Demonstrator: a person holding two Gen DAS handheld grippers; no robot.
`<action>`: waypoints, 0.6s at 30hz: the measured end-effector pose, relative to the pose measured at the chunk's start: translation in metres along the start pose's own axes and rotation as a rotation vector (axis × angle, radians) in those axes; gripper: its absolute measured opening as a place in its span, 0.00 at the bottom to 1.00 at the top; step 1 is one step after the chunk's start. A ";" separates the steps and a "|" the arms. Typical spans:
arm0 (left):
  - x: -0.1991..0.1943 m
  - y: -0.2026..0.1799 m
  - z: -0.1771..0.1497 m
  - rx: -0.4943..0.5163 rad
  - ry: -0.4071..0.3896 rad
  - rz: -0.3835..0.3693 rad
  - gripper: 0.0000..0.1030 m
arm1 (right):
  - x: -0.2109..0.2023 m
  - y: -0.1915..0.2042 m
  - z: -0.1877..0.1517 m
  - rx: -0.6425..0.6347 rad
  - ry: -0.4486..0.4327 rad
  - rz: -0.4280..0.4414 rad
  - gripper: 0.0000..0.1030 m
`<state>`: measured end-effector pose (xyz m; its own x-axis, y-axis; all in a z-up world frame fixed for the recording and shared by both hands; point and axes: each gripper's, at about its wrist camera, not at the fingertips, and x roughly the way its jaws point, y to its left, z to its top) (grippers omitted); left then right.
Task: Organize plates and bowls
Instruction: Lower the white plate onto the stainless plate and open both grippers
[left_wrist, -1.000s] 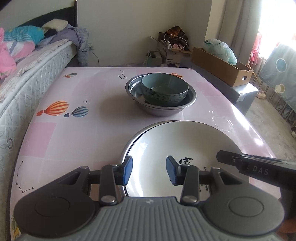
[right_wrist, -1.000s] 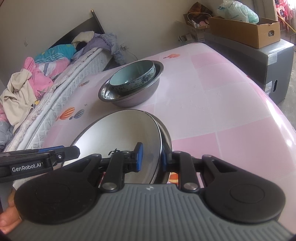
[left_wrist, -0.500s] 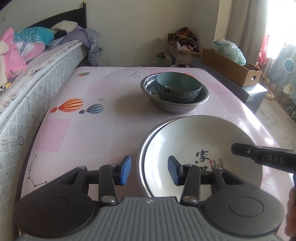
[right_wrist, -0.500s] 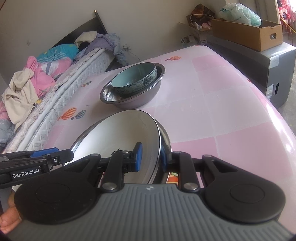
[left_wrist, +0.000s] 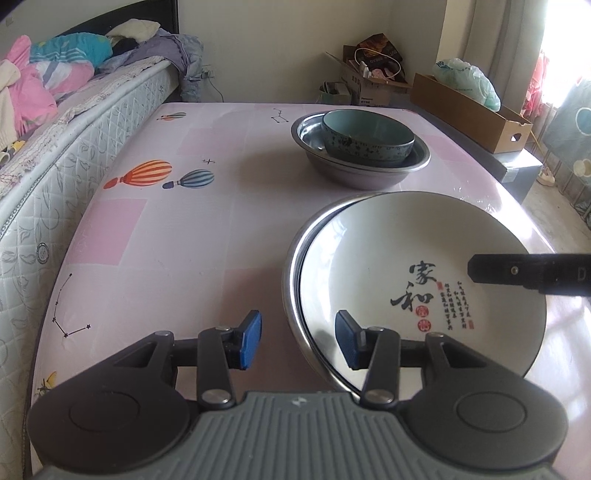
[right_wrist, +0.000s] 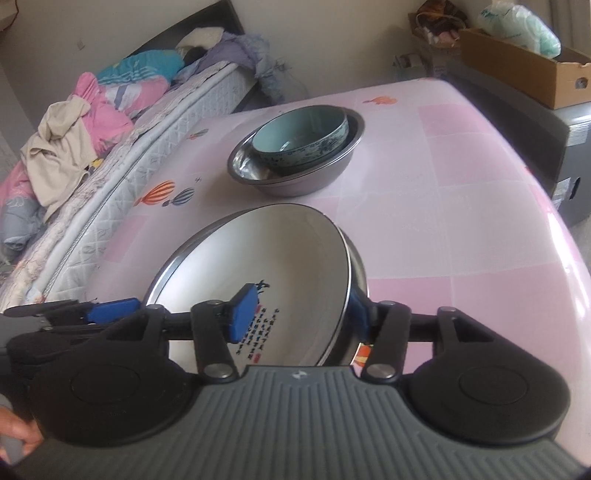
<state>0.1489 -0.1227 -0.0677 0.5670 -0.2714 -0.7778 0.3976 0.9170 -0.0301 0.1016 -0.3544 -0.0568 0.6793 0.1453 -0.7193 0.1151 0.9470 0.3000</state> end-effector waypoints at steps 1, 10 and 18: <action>0.001 0.000 -0.001 0.003 0.002 -0.001 0.44 | 0.000 -0.001 0.003 -0.007 0.018 0.009 0.54; 0.000 -0.004 -0.004 -0.001 -0.001 -0.010 0.45 | -0.005 0.009 0.023 -0.189 0.152 0.020 0.75; -0.006 -0.006 -0.006 -0.017 -0.020 -0.036 0.45 | -0.034 -0.005 0.012 -0.212 0.037 -0.070 0.74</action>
<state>0.1386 -0.1243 -0.0666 0.5672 -0.3101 -0.7630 0.4058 0.9114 -0.0688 0.0868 -0.3670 -0.0264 0.6471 0.0836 -0.7578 0.0035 0.9936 0.1126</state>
